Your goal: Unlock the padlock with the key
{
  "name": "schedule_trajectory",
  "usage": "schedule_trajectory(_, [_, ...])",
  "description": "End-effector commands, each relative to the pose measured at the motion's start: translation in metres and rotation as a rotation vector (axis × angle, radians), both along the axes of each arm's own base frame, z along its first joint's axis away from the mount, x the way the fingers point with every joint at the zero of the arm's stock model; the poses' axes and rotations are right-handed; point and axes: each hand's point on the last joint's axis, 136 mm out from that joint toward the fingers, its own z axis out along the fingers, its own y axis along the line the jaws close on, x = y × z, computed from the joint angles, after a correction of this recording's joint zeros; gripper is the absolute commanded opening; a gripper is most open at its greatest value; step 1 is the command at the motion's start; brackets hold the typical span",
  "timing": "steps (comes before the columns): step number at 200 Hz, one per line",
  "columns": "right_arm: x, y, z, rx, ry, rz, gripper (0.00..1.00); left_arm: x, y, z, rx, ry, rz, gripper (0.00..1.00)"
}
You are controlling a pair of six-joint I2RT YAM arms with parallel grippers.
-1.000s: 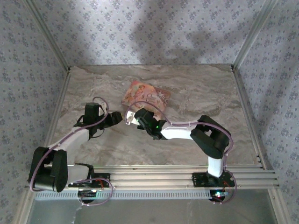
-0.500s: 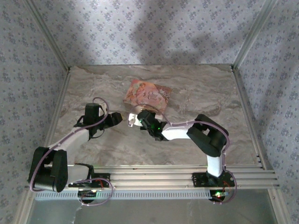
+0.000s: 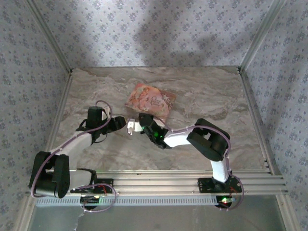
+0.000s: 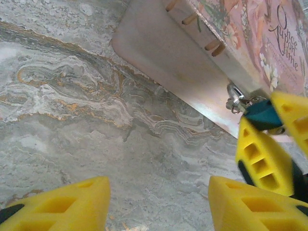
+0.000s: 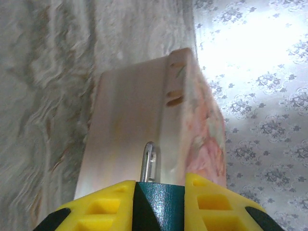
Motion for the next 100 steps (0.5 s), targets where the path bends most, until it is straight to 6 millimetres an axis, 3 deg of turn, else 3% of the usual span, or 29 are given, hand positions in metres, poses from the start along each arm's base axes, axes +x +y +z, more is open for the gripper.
schedule_trajectory(1, [0.013, 0.0, 0.018, 0.106, 0.042, -0.028, 0.0, 0.0, 0.003, -0.002, 0.02, -0.003, -0.001, 0.56])
schedule_trajectory(24, [0.007, -0.004, 0.009, 0.109, 0.071, -0.039, 0.0, -0.001, 0.004, -0.003, 0.024, -0.001, -0.002, 0.56])
schedule_trajectory(42, [-0.005, 0.0, 0.015, 0.136, 0.105, -0.033, 0.0, -0.001, 0.005, -0.003, 0.028, -0.002, 0.001, 0.56])
schedule_trajectory(74, [-0.024, 0.014, 0.058, 0.297, 0.195, -0.061, 0.0, 0.002, 0.009, 0.002, 0.043, -0.013, 0.024, 0.57])
schedule_trajectory(100, [-0.028, 0.019, 0.099, 0.375, 0.183, -0.099, 0.0, 0.001, 0.018, 0.01, 0.076, -0.027, 0.057, 0.58])
